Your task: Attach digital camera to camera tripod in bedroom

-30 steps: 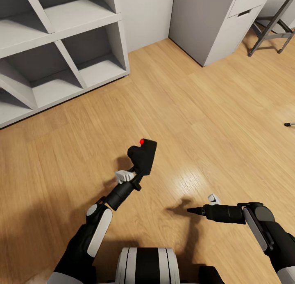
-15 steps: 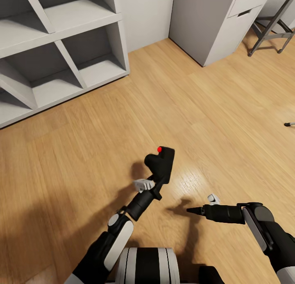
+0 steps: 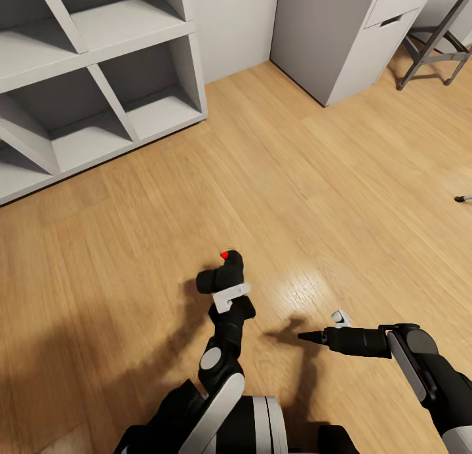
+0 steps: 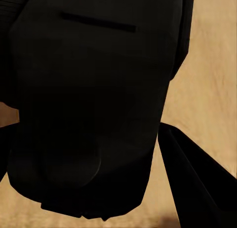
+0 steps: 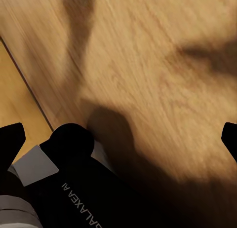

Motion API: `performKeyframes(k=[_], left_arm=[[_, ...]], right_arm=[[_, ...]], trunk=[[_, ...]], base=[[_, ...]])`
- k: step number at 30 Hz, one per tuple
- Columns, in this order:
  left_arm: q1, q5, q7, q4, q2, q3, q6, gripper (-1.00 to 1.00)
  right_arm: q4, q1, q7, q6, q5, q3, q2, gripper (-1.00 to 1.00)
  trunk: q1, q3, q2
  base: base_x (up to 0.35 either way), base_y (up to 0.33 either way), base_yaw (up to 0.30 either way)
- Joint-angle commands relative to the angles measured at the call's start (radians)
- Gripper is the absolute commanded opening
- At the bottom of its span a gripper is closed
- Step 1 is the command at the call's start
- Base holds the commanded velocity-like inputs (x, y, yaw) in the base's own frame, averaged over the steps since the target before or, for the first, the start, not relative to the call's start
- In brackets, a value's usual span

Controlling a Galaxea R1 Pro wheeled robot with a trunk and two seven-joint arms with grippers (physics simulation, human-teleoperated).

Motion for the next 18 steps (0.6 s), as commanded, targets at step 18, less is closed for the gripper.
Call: performKeyframes(k=[18], left_arm=[[0.0,0.0,0.084,-0.039,-0.002,-0.081,0.001,-1.0]], right_arm=[[0.0,-0.001,0.005,0.003,0.003,-0.001,0.0,1.0]], trunk=[[-0.005,0.042,0.002]], base=[[0.0,0.0,0.0]])
